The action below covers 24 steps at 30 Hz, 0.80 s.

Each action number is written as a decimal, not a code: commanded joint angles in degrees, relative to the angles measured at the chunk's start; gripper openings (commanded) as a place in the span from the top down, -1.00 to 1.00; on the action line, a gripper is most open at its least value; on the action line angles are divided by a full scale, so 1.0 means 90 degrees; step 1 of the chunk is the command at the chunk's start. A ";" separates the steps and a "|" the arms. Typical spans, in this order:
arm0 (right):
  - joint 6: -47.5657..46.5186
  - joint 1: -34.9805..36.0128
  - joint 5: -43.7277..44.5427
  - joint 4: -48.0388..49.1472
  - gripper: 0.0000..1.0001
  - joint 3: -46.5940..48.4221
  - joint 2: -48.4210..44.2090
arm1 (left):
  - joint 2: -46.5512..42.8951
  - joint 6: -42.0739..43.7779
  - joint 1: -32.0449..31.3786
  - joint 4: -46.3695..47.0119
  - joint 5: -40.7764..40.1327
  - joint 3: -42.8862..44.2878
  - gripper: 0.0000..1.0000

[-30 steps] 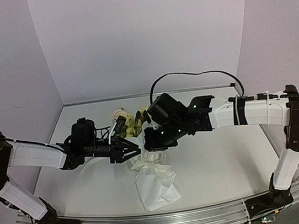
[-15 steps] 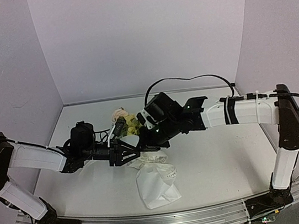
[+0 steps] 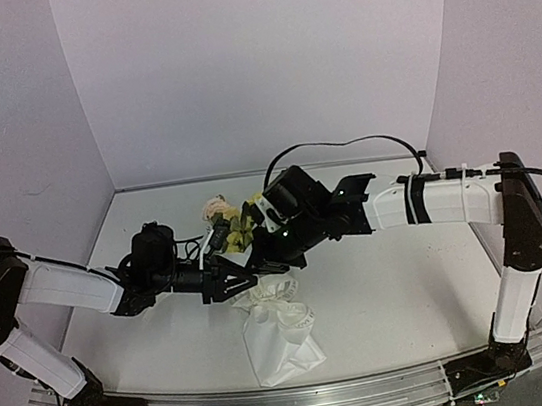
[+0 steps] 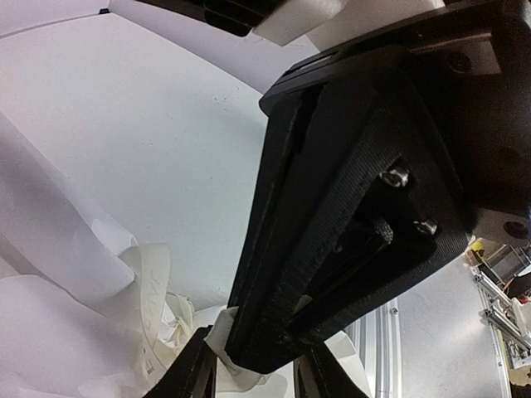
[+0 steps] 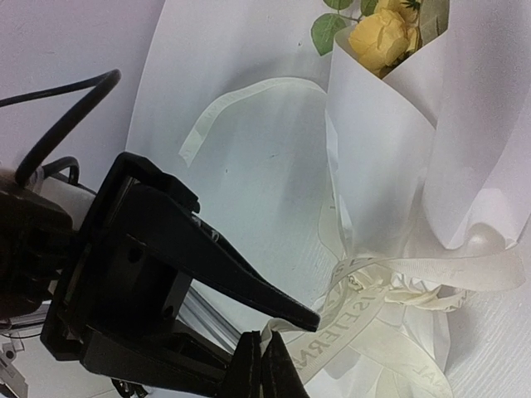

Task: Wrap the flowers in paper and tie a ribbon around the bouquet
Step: Cross the ribbon over the folded bouquet.

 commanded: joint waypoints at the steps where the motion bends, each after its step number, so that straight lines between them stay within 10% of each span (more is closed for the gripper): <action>1: 0.0054 0.0037 -0.0247 0.0219 1.00 0.0307 0.0178 | 0.0059 -0.0191 -0.0034 0.0578 -0.0408 -0.0068 0.61; 11: -0.0168 0.0039 0.0488 0.0170 0.01 -0.0954 -0.0900 | -0.0058 -0.0638 -0.0042 0.1287 -0.1048 -0.0574 1.00; 24: -0.0526 0.0598 0.2076 -0.1678 -0.08 -0.1675 -0.1246 | -0.0027 -0.0690 -0.0041 0.1260 -0.1129 -0.0518 1.00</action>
